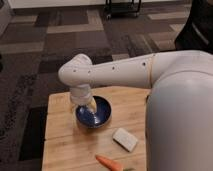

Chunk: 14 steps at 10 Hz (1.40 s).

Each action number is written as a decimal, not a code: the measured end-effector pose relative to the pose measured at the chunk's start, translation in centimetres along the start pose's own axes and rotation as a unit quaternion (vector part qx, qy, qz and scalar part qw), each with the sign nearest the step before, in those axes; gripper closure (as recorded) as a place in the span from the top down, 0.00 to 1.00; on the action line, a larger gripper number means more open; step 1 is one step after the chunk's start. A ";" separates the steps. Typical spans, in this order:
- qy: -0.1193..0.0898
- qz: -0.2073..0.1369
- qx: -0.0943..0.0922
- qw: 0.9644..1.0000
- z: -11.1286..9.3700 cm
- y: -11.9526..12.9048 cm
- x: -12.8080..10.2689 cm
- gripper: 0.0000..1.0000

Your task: Drag the ceramic bowl in a circle

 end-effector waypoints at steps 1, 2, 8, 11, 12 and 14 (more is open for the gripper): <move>0.000 0.000 0.000 1.000 0.0 0.0 0.0 0.65; 0.000 0.000 0.000 1.000 0.0 0.0 0.0 0.65; 0.000 0.000 0.000 1.000 0.0 0.0 0.0 0.65; 0.005 0.000 0.005 1.000 0.4 -0.2 -0.2 0.65; 0.015 -0.010 0.015 1.000 0.9 0.2 -0.5 0.65; 0.021 -0.023 0.027 0.999 1.0 0.2 -1.3 0.65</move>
